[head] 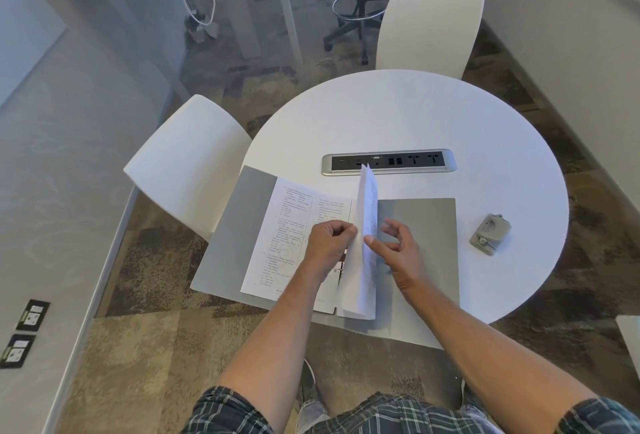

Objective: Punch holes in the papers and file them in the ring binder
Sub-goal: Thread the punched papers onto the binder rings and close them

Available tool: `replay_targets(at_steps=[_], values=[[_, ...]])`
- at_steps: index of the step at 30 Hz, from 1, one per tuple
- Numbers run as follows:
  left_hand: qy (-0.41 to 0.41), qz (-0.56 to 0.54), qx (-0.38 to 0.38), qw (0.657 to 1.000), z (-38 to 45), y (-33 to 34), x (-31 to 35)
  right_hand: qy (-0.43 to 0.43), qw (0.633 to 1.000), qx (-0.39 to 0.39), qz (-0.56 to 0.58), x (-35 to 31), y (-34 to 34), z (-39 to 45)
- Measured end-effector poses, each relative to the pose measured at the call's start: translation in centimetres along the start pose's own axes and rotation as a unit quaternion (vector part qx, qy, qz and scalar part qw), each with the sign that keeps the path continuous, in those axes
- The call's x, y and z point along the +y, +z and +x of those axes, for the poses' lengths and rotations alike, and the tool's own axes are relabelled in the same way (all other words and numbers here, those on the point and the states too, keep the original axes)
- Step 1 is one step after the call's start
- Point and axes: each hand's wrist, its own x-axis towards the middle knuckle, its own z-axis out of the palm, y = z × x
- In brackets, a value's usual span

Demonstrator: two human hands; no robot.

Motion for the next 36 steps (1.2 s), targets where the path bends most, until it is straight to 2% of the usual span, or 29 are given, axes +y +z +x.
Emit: replay_targets(at_steps=[5,11,19,24,27,29,30,32,34,36], values=[[0.039,0.112,0.049,0.992,1.2,-2.4,0.7,0.005,0.998,0.018,-0.064,0.2,0.2,0.4],[0.075,0.272,0.135,0.950,2.0,-6.7,1.5,0.026,0.996,0.014,-0.085,0.7,0.5,0.6],[0.054,0.380,0.262,0.885,3.2,-11.7,0.0,0.052,0.998,0.026,-0.002,2.2,-0.2,1.5],[0.053,0.441,0.258,0.858,3.0,-12.7,-1.3,0.054,0.997,0.038,0.038,1.9,-0.5,2.1],[0.041,0.518,0.276,0.809,2.7,-12.2,-2.2,0.037,0.996,0.003,0.078,1.3,-0.3,2.1],[0.081,0.531,0.285,0.794,2.6,-11.3,-2.2,0.026,0.994,-0.035,0.104,0.8,0.1,2.0],[0.111,0.506,0.268,0.812,2.6,-10.7,-2.0,0.017,0.992,-0.058,0.110,1.0,0.4,2.1],[0.137,0.391,0.190,0.890,2.3,-9.3,-1.1,0.003,0.988,-0.104,0.111,0.8,1.1,1.9],[0.087,0.282,0.097,0.951,1.7,-7.7,0.1,0.020,0.988,-0.121,0.093,0.0,1.7,1.4],[0.028,0.171,0.025,0.985,1.4,-6.7,0.8,0.046,0.988,-0.127,0.075,-0.7,2.4,1.4]])
